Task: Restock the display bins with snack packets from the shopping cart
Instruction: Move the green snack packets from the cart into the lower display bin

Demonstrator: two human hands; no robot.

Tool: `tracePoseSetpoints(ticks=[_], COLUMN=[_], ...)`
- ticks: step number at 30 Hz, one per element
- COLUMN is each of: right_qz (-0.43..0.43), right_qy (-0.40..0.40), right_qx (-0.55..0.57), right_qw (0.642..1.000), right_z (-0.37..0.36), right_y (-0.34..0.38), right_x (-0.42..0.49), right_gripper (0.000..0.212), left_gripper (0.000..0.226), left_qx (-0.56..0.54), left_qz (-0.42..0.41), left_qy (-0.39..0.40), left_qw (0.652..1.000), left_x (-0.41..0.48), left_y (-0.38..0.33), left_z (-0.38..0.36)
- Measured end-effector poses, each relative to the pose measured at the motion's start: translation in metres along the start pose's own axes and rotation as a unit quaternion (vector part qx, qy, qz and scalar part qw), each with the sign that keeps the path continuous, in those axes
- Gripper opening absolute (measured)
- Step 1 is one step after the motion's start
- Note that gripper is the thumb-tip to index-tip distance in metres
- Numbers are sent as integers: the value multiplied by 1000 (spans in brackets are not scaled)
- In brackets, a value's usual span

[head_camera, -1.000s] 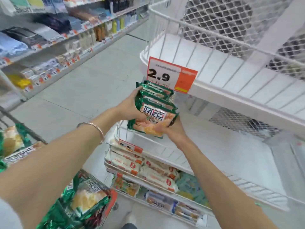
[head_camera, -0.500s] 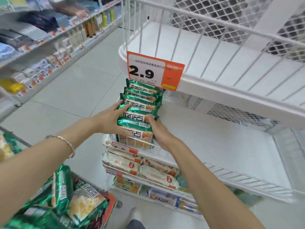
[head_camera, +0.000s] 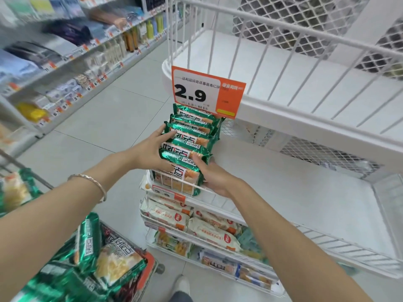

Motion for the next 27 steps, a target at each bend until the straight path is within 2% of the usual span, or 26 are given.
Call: tracePoseSetpoints(ticks=[1, 2, 3, 4, 5, 7, 9, 14, 17, 20, 22, 24, 27], right_qz=[67, 167, 268, 339, 374, 383, 386, 383, 369, 395, 449, 496, 493], right_qy=[-99, -183, -209, -185, -138, -74, -66, -73, -72, -120, -169, -184, -133], right_qx=[-42, -117, -235, -349, -435, -517, -556, -576, -574, -550, -506, -471, -481], right_qw=[992, 962, 911, 854, 808, 762, 733, 718, 727, 726, 717, 705, 713], right_z=[18, 33, 32, 20, 7, -2, -2, 4, 4, -1, -17, -43, -96], right_y=[9, 28, 42, 50, 47, 39, 40, 46, 46, 59, 73, 78, 64], right_x=[-2, -12, -21, -31, -32, -26, -15, -2, -7, -30, -58, -82, -99], right_gripper=[98, 89, 80, 73, 67, 64, 68, 71, 67, 59, 57, 45, 38], left_gripper=[128, 127, 126, 124, 123, 119, 115, 115, 109, 98, 91, 82, 64], left_qx=[30, 71, 115, 155, 188, 235, 269, 291, 298, 294, 292, 284, 244], left_qz=[-12, -28, -45, -61, -75, -98, -114, -103, -94, -77, -44, 0, 81], left_qy=[-2, -4, -8, -10, -14, -25, -33, -41, -55, -86, -101, -111, -145], left_qw=[999, 997, 992, 986, 979, 967, 956, 950, 948, 949, 950, 952, 955], left_x=[-2, -5, -7, -10, -13, -15, -12, -3, -16, -51, -86, -125, -190], left_y=[0, 1, 2, 4, 6, 7, 6, 2, 1, 9, 28, 53, 90], left_z=[0, 1, 2, 2, 3, 2, 2, 1, 2, 8, 13, 19, 38])
Point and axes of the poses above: each hand's wrist, its own x-axis towards the middle knuckle, its own z-axis out of the back of the hand, y = z × x, the point moved 10 cm from there along x, towards the middle knuckle, and after that the axes turned 13 degrees about -y, right-handed, at the moved point
